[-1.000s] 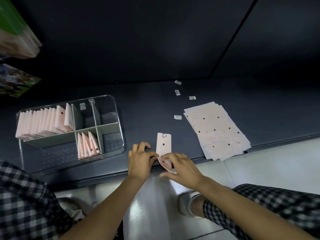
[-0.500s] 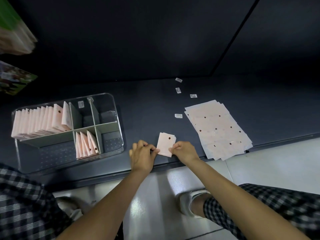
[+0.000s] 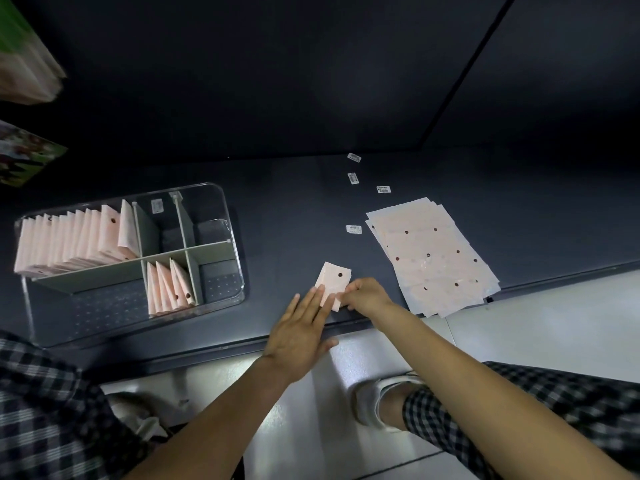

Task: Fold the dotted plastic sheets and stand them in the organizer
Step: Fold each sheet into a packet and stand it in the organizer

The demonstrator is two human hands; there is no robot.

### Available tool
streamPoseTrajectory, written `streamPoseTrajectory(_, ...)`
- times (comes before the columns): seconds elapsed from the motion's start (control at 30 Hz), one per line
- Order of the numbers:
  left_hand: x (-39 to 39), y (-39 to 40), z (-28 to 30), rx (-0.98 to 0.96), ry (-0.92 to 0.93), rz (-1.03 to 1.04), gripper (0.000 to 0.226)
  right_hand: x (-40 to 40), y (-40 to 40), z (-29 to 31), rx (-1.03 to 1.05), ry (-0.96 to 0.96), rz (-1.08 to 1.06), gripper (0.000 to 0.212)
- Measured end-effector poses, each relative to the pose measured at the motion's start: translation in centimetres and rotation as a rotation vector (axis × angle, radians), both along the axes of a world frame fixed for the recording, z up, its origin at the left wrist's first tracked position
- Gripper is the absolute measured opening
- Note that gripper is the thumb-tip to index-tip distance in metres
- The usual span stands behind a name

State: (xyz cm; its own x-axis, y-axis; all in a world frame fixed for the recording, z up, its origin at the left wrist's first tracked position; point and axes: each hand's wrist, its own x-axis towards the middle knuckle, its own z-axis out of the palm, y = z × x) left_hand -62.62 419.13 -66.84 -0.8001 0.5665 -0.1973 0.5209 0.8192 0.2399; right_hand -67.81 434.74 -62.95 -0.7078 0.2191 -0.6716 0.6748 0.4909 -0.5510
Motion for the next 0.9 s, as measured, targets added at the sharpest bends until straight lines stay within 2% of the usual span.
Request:
streamPoseTrajectory(0.1,-0.1,-0.1,0.0,-0.053,0.0,-0.038,0.074,0.8,-0.4,0.0,0.016,0.047,-0.075,0.018)
streamPoseTrajectory(0.17,-0.1,0.0,-0.1,-0.074,0.002,-0.051,0.073,1.3,-0.7,0.2,0.206,0.243,-0.089,0.01)
streamPoseTrajectory(0.2,0.0,0.0,-0.1,-0.077,0.001,-0.052,0.073,1.5,-0.9,0.4,0.235,0.37,-0.095,0.01)
streamPoseTrajectory(0.23,0.0,0.0,-0.1,-0.075,-0.001,-0.051,0.073,1.4,-1.1,0.5,0.174,0.461,-0.105,0.012)
streamPoseTrajectory(0.27,0.0,0.0,-0.1,-0.071,-0.001,-0.053,0.073,1.2,-1.5,0.6,0.028,0.491,-0.125,0.012)
streamPoseTrajectory(0.33,0.0,0.0,0.0,-0.071,0.003,-0.064,0.073,0.6,-2.3,0.9,-0.323,0.419,-0.128,0.018)
streamPoseTrajectory(0.4,0.0,-0.1,-0.1,-0.076,0.008,-0.07,0.072,-0.1,-2.8,0.8,-0.536,0.288,-0.112,0.026)
streamPoseTrajectory(0.5,-0.1,0.0,-0.2,-0.074,0.008,-0.076,0.072,-1.4,-2.6,0.3,-0.644,0.214,-0.186,0.032)
streamPoseTrajectory(0.63,-0.2,-0.5,0.0,-0.076,-0.02,-0.112,0.073,-2.5,-1.7,-0.2,-0.649,0.252,-0.216,0.031)
streamPoseTrajectory(0.7,-0.3,-0.9,0.0,-0.077,-0.031,-0.126,0.073,-2.7,-1.6,-0.3,-0.578,0.303,-0.188,0.028)
streamPoseTrajectory(0.73,-0.3,-1.1,0.0,-0.078,-0.038,-0.134,0.073,-2.7,-1.5,-0.3,-0.475,0.352,-0.112,0.026)
streamPoseTrajectory(0.83,-0.5,-1.6,0.4,-0.087,-0.073,-0.171,0.073,-2.6,-0.8,-0.4,-0.041,0.506,0.337,0.028)
streamPoseTrajectory(0.9,-0.7,-2.0,0.8,-0.084,-0.102,-0.198,0.073,-2.4,-0.1,-0.5,0.145,0.537,0.611,0.028)
